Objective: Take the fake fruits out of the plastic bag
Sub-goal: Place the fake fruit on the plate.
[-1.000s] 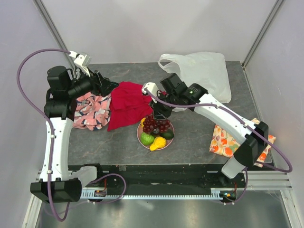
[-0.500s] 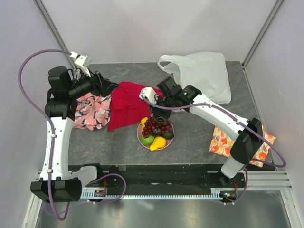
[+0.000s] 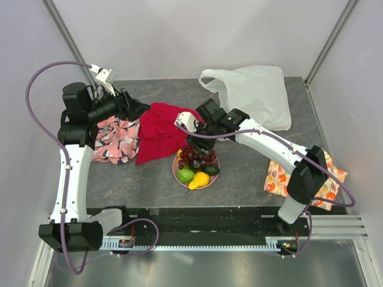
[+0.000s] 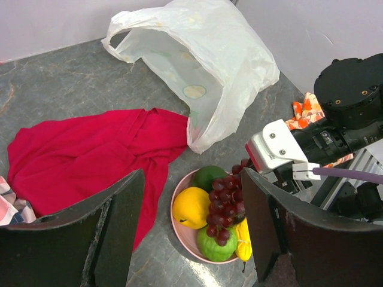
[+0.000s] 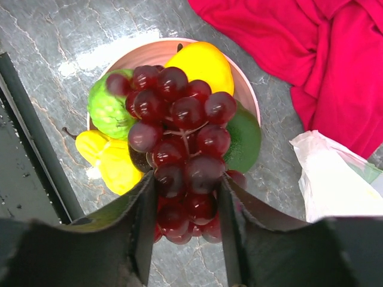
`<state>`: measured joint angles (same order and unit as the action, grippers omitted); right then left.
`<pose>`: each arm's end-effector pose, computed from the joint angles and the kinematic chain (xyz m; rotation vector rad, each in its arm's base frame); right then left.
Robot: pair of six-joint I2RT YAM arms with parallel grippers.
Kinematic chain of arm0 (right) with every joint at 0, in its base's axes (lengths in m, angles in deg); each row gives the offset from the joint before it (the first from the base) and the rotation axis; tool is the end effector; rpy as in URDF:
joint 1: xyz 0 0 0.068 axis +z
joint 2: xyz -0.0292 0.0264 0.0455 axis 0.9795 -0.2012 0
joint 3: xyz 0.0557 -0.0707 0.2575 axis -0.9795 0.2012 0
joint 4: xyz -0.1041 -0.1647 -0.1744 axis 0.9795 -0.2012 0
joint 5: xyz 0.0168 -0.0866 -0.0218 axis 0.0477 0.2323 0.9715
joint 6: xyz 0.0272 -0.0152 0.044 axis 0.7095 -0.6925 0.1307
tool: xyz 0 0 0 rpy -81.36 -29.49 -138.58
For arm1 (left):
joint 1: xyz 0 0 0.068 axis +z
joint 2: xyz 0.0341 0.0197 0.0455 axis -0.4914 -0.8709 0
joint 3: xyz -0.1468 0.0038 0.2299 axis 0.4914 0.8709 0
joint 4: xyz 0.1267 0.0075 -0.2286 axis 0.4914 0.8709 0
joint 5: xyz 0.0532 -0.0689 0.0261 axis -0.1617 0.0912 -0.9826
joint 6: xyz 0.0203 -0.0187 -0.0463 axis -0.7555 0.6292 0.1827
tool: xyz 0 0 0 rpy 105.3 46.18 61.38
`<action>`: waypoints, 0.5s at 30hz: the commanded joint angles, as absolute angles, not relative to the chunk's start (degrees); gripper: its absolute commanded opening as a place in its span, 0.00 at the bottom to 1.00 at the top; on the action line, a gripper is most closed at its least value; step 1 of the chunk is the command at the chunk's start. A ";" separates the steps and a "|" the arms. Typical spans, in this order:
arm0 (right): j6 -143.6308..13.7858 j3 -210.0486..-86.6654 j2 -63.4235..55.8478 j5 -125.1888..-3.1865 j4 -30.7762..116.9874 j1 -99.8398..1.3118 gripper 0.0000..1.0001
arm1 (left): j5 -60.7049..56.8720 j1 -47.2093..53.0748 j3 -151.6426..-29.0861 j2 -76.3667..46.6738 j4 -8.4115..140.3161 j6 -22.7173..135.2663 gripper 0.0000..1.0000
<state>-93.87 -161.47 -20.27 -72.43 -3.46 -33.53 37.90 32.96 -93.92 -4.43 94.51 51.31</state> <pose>0.2529 0.2655 0.3072 -1.5085 2.0809 0.5060 0.2332 -0.0121 0.4309 0.4290 1.7736 -0.8060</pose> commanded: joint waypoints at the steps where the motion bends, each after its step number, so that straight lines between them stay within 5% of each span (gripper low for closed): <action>1: -93.88 -162.55 -19.91 -71.58 -2.18 -33.30 0.51 | 39.13 33.30 -94.31 -4.57 92.58 52.60 0.72; 15: -92.92 -164.39 -23.78 -72.27 -2.18 -36.11 0.64 | 39.57 33.21 -93.96 -5.09 91.70 53.48 0.72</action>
<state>-93.89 -161.82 -21.58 -70.87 -3.41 -34.45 38.40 32.96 -93.92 -5.46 94.03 51.72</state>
